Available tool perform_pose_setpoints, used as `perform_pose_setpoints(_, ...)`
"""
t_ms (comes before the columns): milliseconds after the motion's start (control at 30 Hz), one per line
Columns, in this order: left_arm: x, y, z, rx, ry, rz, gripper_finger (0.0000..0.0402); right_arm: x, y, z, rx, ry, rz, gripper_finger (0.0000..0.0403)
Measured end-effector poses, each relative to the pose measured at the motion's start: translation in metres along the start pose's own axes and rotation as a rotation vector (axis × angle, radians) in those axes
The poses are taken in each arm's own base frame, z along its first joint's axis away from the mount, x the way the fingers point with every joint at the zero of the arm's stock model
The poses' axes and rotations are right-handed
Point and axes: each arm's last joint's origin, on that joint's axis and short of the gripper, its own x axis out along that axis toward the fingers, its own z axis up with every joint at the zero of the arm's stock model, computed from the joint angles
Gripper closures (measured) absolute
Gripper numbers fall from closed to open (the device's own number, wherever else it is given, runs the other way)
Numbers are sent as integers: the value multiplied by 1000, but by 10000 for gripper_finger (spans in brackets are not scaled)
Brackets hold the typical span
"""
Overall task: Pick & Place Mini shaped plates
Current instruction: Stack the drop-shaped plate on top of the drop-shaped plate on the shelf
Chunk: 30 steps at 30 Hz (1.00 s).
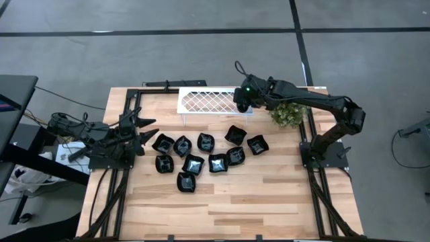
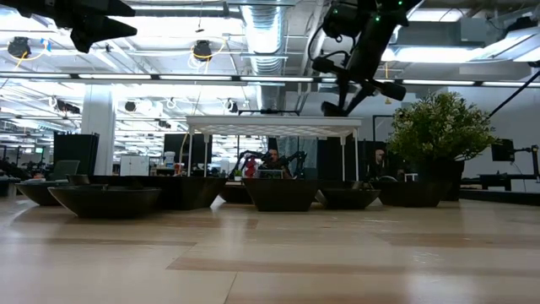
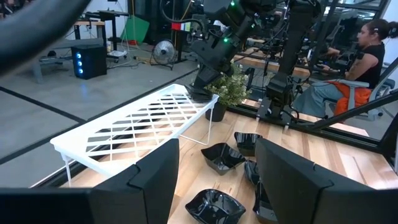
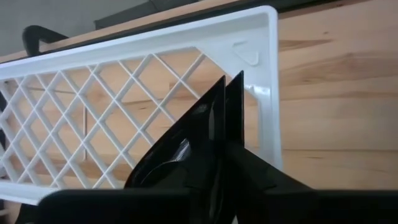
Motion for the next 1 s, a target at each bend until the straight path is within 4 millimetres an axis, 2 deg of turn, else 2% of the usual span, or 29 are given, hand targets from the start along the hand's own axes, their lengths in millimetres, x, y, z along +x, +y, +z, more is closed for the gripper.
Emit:
perform_pose_setpoints(333,0,0,0,0,0,-1,187,-1,3,1,-17,-12,30,364)
perform_pose_setpoints(667,0,0,0,0,0,0,187,-22,11,10,-43,-22,38,384)
perform_pose_setpoints(1000,0,0,0,0,0,0,187,-27,12,6,-73,-5,23,401)
